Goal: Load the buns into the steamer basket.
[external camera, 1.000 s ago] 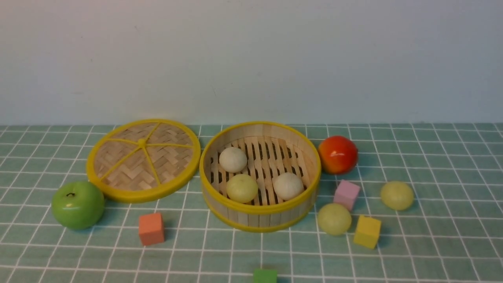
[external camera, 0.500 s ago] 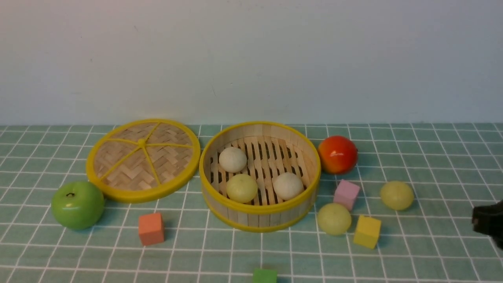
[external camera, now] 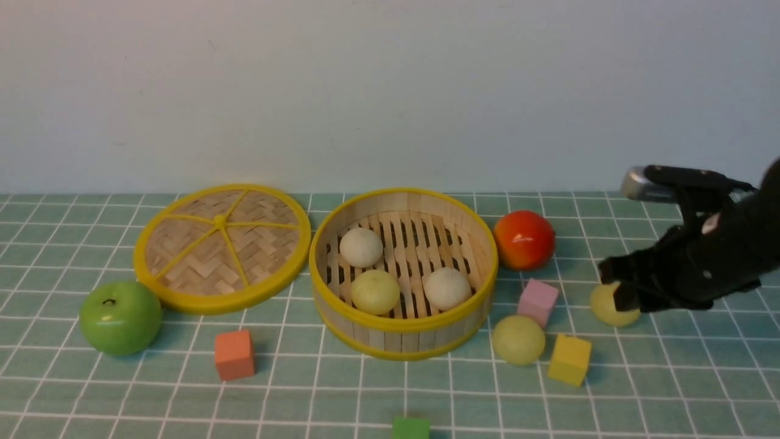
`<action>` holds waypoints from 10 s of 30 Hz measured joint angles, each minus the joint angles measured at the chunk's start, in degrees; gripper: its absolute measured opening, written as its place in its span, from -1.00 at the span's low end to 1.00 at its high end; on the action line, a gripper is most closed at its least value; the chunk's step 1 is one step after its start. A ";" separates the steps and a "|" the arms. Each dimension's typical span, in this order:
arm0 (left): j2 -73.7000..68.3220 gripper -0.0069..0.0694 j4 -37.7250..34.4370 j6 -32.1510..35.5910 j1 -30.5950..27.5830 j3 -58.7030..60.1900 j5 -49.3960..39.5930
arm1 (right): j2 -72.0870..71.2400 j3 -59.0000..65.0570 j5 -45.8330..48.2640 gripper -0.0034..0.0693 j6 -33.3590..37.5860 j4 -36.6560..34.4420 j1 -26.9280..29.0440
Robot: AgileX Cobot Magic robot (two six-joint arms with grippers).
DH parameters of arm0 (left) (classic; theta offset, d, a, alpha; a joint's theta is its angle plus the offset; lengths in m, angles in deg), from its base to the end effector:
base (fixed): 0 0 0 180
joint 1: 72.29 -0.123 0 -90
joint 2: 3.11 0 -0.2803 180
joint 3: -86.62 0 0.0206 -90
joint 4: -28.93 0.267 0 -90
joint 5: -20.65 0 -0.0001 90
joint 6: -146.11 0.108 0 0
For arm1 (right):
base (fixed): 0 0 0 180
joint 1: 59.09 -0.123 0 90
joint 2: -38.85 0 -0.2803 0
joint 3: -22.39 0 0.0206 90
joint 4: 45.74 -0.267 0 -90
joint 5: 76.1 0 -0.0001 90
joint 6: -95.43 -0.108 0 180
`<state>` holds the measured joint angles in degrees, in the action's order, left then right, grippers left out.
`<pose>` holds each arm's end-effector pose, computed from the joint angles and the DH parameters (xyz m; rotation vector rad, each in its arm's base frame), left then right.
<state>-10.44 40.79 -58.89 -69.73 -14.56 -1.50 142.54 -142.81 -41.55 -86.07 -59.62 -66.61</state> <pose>0.0897 0.0044 0.1641 -0.2405 1.8682 -0.1251 0.3555 0.0618 0.1913 0.0828 2.6728 0.2974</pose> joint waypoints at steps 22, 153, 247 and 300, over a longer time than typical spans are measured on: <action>0.00 -0.77 0.00 0.00 0.00 0.00 0.00 | 15.77 -20.38 12.82 -0.25 -11.51 10.71 0.00; 0.00 -0.53 1.32 0.00 0.00 0.00 0.00 | 16.80 -16.70 12.20 -0.89 -8.71 4.09 -14.82; 0.00 -0.36 1.49 0.00 0.00 0.00 0.00 | -23.55 -12.03 34.71 -0.95 -2.28 0.09 -13.79; 0.00 -0.25 1.54 0.00 0.00 0.00 -0.36 | -96.39 63.05 -12.27 -0.88 -1.19 11.61 5.02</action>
<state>-10.44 42.33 -58.89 -69.73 -14.56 -1.86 46.15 -79.76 -53.82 -87.26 -48.01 -61.59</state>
